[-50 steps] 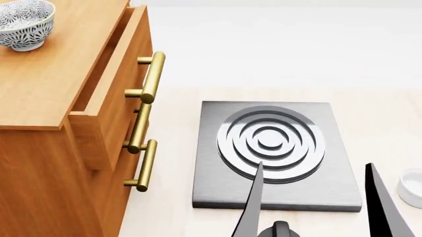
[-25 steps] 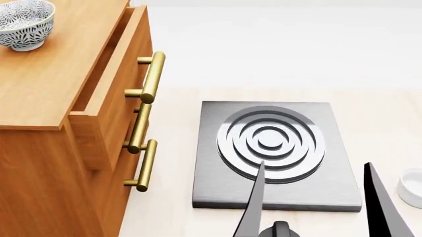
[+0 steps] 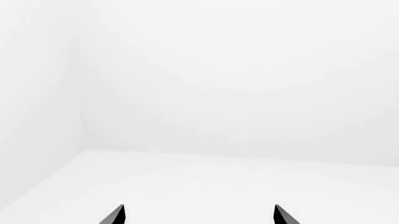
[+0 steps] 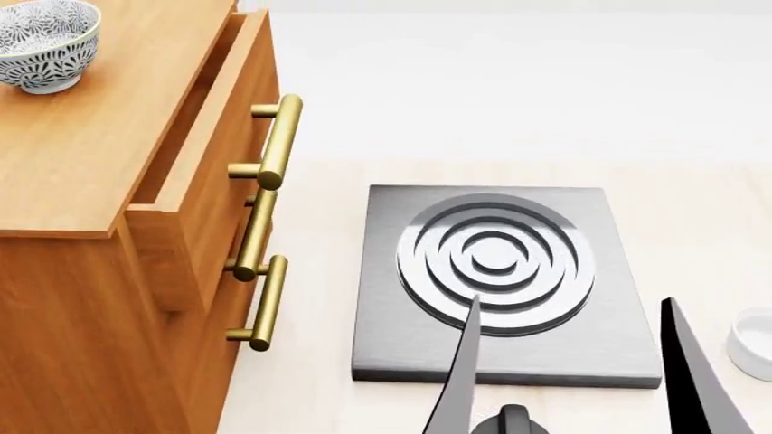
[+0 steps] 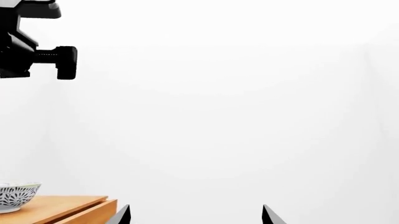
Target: Pick the akita bowl on the wooden cabinet and place it on the plate.
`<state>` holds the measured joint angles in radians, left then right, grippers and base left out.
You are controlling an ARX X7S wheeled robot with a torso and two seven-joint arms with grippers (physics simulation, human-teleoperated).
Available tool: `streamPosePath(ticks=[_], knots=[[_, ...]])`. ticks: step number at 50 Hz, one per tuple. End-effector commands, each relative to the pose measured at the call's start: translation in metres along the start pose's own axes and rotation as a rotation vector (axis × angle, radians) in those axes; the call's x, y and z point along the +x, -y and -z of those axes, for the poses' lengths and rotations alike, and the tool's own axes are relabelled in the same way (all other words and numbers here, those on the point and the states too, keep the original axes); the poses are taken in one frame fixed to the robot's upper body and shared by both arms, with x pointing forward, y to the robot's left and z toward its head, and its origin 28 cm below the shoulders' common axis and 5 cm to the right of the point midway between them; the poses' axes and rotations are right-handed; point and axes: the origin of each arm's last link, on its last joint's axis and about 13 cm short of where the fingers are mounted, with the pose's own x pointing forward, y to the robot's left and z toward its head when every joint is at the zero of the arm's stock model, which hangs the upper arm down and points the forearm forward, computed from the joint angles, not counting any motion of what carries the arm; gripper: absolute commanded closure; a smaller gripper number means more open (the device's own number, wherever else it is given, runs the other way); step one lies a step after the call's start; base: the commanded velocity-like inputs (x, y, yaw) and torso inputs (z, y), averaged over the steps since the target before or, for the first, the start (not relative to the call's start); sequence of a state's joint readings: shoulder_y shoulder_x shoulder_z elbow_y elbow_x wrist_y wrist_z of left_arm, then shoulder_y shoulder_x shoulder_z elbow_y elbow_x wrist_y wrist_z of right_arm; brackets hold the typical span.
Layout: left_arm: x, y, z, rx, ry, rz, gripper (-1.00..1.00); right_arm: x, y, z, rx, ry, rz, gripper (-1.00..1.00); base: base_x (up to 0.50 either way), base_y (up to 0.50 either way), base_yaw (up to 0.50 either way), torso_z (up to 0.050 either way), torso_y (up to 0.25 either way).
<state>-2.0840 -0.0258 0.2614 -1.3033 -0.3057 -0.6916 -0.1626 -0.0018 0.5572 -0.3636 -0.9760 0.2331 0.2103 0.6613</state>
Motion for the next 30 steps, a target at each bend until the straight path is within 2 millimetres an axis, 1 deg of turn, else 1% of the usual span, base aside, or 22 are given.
streamPosePath(ticks=[1, 7, 9, 13, 15, 17, 21, 27, 28, 30], knots=[[-0.001, -0.008, 0.002, -0.047, -0.062, -0.047, -1.00, 0.000, 0.000, 0.000, 0.000, 0.001, -0.006, -1.00, 0.00, 0.00, 0.00, 0.000, 0.000], [-0.003, -0.014, 0.000, -0.040, -0.080, -0.082, -1.00, 0.000, 0.000, 0.000, 0.001, 0.001, -0.009, -1.00, 0.00, 0.00, 0.00, 0.000, 0.000], [-0.004, -0.016, 0.000, 0.000, -0.097, -0.091, -1.00, 0.000, 0.000, -0.001, 0.003, 0.003, -0.008, -1.00, 0.00, 0.00, 0.00, 0.000, 0.000], [-0.003, -0.021, -0.001, -0.019, -0.078, -0.104, -1.00, -0.001, 0.000, -0.001, 0.001, 0.004, -0.011, -1.00, 0.00, 0.00, 0.00, 0.000, 0.000], [-0.003, -0.024, 0.003, 0.011, -0.117, -0.151, -1.00, -0.001, 0.000, -0.001, 0.002, 0.004, -0.012, -1.00, 0.00, 0.00, 0.00, 0.000, 0.000], [-0.003, -0.026, 0.006, -0.008, -0.143, -0.133, -1.00, -0.001, 0.000, -0.001, 0.001, 0.004, -0.013, -1.00, 0.00, 0.00, 0.00, 0.000, 0.000], [-0.003, -0.030, 0.008, 0.007, -0.160, -0.155, -1.00, -0.001, 0.000, 0.000, 0.002, 0.002, -0.012, -1.00, 0.00, 0.00, 0.00, 0.000, 0.000], [-0.008, -0.036, 0.016, 0.037, -0.292, -0.202, -1.00, 0.000, 0.000, 0.001, 0.004, -0.001, -0.011, -1.00, 0.00, 0.00, 0.00, 0.000, 0.000], [-0.007, -0.037, 0.016, 0.005, -0.282, -0.192, -1.00, 0.000, 0.000, 0.001, 0.005, -0.001, -0.011, -1.00, 0.00, 0.00, 0.00, 0.000, 0.000], [-0.008, -0.037, 0.017, 0.017, -0.297, -0.191, -1.00, -0.001, 0.000, 0.001, 0.005, -0.001, -0.012, -1.00, 0.00, 0.00, 0.00, 0.000, 0.000]])
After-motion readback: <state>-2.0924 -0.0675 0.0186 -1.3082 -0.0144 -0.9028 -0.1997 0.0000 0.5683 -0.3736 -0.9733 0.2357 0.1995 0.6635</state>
